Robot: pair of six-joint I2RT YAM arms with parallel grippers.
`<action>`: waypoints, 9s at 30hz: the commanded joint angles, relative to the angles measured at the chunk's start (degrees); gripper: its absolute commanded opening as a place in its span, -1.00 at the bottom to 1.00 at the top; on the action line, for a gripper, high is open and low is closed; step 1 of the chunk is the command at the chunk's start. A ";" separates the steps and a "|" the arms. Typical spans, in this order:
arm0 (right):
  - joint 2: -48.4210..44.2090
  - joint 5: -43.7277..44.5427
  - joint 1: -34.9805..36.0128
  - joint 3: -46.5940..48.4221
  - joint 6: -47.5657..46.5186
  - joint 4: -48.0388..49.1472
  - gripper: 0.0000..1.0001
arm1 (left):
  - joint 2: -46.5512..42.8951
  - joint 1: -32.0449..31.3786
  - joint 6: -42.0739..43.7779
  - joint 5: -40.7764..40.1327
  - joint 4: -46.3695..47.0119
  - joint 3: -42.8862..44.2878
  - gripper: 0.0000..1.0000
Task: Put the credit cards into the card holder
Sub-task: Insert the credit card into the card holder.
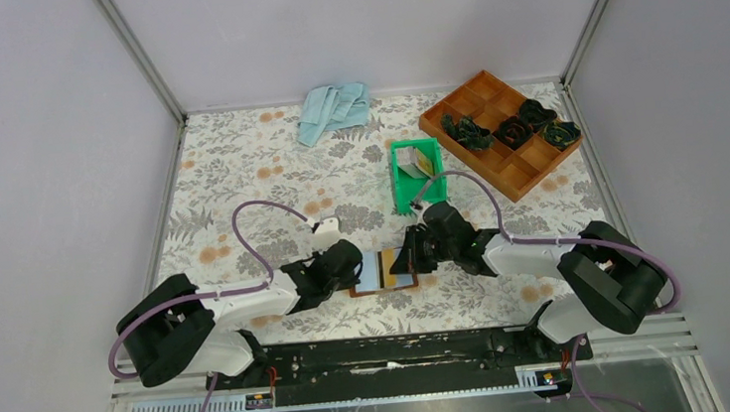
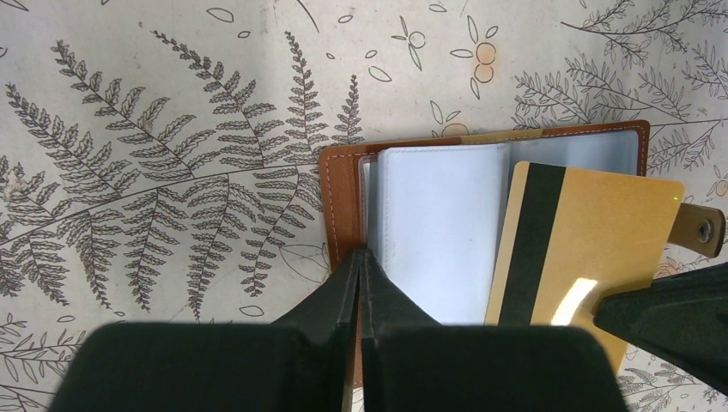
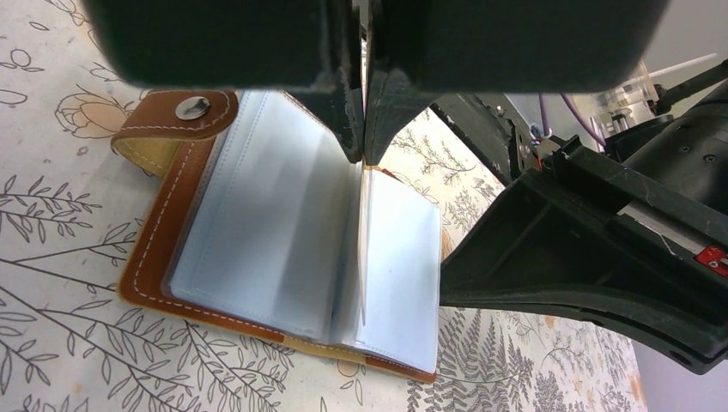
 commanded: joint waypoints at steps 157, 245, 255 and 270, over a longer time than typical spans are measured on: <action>9.00 -3.92 -0.18 -2.65 1.95 4.15 -0.97 | 9.24 -1.81 -2.60 0.18 -6.04 -2.29 -1.00; 8.43 -6.19 -4.12 1.43 -0.17 -4.84 -0.26 | 9.68 -3.11 -3.28 -0.32 -5.88 -2.09 -1.00; 4.06 -2.24 -3.94 1.91 -1.42 -7.44 -0.47 | 9.84 -3.19 -3.37 -0.26 -5.84 -2.22 -1.00; 5.93 0.72 -1.97 3.56 -3.91 -9.25 -0.75 | 10.26 -3.53 -3.41 -0.22 -5.88 -1.79 -1.00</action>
